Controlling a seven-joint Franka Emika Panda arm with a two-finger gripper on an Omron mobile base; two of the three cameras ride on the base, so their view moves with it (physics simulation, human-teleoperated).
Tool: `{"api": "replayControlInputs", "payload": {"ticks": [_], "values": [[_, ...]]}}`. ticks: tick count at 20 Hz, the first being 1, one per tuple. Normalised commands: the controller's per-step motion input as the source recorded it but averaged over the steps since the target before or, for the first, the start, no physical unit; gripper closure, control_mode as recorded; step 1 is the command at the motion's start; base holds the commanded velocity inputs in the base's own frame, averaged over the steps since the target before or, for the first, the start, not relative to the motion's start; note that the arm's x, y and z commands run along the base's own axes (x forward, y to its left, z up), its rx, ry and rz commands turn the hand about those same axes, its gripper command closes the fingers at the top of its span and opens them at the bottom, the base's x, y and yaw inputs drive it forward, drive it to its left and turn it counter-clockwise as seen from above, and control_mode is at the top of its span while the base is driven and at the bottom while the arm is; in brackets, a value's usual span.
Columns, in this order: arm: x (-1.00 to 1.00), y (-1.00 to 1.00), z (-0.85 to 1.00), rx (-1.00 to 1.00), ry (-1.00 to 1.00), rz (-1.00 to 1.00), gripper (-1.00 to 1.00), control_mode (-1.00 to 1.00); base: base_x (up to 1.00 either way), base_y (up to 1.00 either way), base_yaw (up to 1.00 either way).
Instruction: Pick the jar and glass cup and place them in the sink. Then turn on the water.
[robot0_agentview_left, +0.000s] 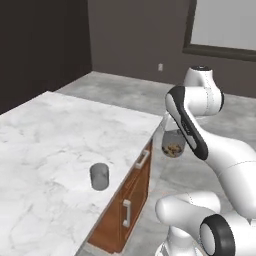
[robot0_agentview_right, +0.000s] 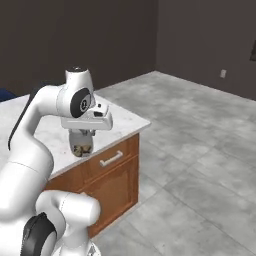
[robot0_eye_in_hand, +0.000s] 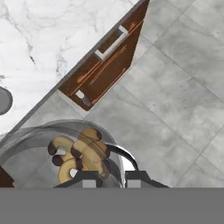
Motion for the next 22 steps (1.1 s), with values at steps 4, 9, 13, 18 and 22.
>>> {"api": "replayControlInputs", "payload": {"ticks": [4, 9, 13, 18, 22], "values": [[0.00, 0.00, 0.00, 0.00, 0.00, 0.00, 1.00, 1.00, 0.00, -0.23, -0.58], [0.00, 0.00, 0.00, 0.00, 0.00, 0.00, 1.00, 1.00, 0.00, -0.24, -0.57], [0.00, 0.00, 0.00, 0.00, 0.00, 0.00, 1.00, 1.00, 0.00, -0.28, -0.55], [0.00, 0.00, 0.00, 0.00, 0.00, 0.00, 1.00, 1.00, 0.00, -0.25, -0.56], [0.00, 0.00, 0.00, 0.00, 0.00, 0.00, 1.00, 1.00, 0.04, -0.27, -0.56]]}}
